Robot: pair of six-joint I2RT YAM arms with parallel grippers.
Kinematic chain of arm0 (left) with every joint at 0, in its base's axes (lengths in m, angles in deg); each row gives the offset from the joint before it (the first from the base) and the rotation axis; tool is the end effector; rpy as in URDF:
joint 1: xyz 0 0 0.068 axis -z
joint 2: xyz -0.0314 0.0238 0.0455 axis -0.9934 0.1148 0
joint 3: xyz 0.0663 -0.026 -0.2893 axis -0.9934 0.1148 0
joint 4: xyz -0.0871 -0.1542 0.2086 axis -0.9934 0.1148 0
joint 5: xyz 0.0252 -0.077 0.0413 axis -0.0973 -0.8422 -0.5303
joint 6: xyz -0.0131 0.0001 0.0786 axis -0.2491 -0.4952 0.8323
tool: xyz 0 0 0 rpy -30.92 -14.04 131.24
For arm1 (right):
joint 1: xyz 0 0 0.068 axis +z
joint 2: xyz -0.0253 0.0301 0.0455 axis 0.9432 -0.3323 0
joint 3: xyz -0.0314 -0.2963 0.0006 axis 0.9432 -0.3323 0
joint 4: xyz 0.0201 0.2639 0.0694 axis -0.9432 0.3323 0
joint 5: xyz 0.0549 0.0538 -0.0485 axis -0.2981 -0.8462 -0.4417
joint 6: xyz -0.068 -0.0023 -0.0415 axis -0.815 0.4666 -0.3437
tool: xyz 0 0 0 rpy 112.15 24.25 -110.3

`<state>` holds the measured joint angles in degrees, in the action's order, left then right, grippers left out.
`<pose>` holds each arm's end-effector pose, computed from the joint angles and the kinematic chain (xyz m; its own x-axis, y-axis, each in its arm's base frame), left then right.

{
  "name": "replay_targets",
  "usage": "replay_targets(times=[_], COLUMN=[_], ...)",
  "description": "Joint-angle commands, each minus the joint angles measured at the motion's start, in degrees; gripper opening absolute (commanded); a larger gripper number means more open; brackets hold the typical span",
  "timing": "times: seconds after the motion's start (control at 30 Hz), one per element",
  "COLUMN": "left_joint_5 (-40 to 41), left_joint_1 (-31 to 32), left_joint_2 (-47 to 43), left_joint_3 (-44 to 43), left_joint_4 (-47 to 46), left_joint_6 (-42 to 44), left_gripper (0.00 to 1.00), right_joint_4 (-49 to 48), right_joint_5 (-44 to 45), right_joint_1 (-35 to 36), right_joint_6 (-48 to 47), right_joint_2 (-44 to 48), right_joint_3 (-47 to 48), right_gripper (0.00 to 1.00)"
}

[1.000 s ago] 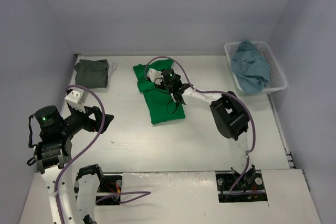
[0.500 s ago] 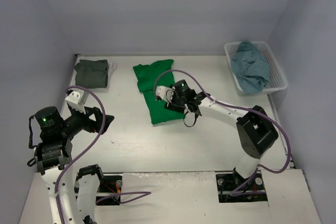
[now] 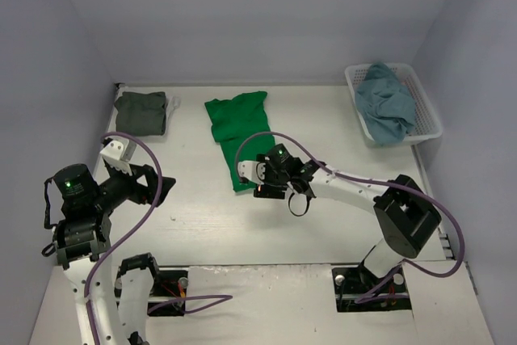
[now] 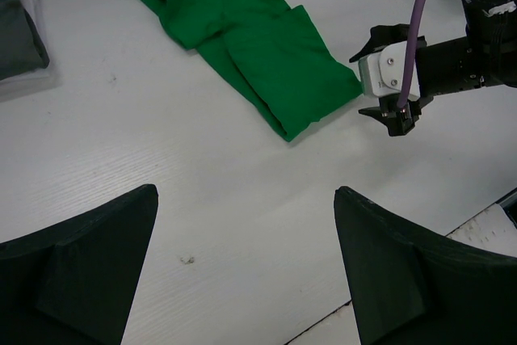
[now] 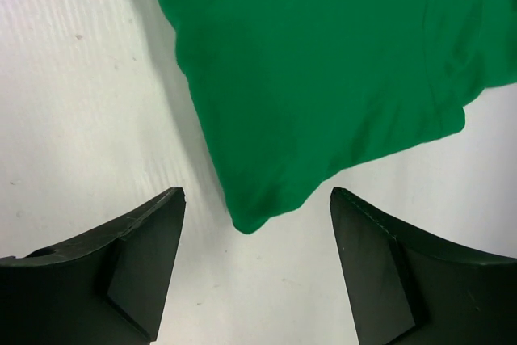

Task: Fold and stack the t-shirts
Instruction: Grab one side of the 2/3 rectangular tshirt with right arm

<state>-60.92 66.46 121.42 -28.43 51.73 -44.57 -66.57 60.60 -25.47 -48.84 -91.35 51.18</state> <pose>0.1191 -0.0186 0.3863 -0.3473 -0.0761 -0.9347 0.5034 0.8258 -0.2543 0.2627 0.2752 0.2051 0.2673 -0.7559 -0.5976 -0.8402 0.1209 -0.5287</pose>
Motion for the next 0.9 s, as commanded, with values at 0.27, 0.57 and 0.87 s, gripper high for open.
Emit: replay_targets(times=[0.27, 0.57, 0.87], left_joint_5=[-0.96, -0.87, -0.78], left_joint_1=[-0.72, -0.63, -0.72], left_joint_2=[-0.04, -0.31, -0.31], left_joint_3=[-1.3, -1.13, -1.21], left_joint_4=[-3.16, -3.07, -2.98], left_joint_6=[0.03, 0.2, 0.29], left_gripper=[0.84, 0.84, 0.84], right_joint_4=[-5.73, -8.63, -12.14], right_joint_5=[0.72, 0.81, 1.86], right_joint_1=[4.27, 4.27, 4.27], right_joint_6=[0.23, -0.83, -2.41], right_joint_2=[-1.08, -5.57, -9.79], right_joint_3=[-1.36, -1.09, -0.91], right_gripper=[0.7, 0.7, 0.7])
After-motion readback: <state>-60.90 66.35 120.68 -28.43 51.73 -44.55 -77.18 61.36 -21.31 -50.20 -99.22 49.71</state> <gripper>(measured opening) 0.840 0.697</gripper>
